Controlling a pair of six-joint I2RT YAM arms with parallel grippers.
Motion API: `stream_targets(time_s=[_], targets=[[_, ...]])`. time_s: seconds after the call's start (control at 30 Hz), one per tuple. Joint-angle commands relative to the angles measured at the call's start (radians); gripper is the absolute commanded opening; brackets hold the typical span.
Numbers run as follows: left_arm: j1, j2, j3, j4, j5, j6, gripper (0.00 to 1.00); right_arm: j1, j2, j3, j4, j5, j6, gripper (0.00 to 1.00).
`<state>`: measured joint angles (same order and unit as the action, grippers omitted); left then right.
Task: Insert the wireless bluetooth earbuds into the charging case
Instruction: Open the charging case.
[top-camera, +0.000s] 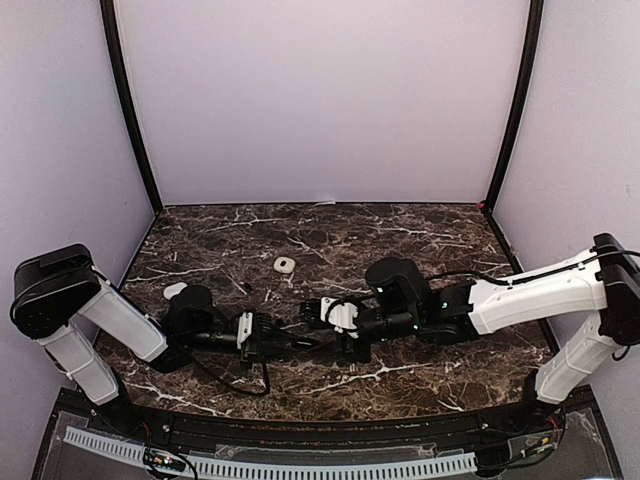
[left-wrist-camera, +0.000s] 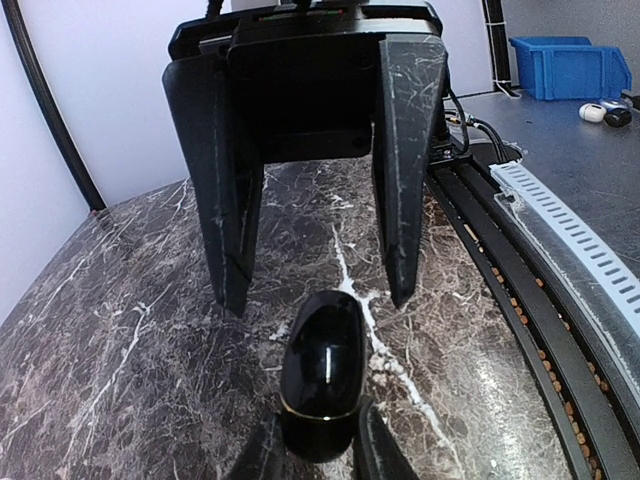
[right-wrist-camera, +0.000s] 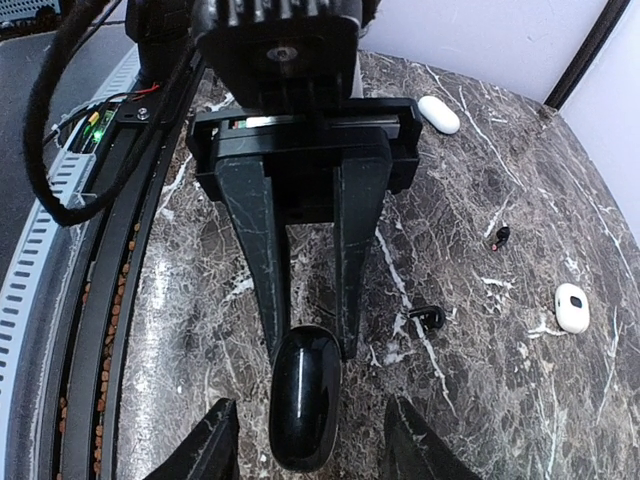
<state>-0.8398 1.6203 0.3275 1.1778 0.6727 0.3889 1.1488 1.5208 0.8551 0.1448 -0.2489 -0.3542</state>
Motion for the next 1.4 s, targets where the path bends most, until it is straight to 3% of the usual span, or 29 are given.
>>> stream_targets(time_s=[0.0, 0.57, 1.03, 1.37], targets=[[0.005, -0.019, 0.012, 0.004, 0.022, 0.012, 0.14, 0.009, 0.023, 0.034, -0.008, 0.024, 0.011, 0.48], [0.005, -0.019, 0.014, -0.009, 0.079, 0.035, 0.13, -0.024, -0.016, 0.026, 0.033, 0.163, 0.100, 0.36], [0.005, -0.017, 0.024, -0.029, 0.090, 0.024, 0.13, -0.080, -0.115, -0.063, 0.119, 0.153, 0.183, 0.36], [0.059, -0.013, -0.004, 0.107, 0.067, -0.142, 0.12, -0.112, -0.180, -0.122, 0.152, 0.139, 0.224, 0.38]])
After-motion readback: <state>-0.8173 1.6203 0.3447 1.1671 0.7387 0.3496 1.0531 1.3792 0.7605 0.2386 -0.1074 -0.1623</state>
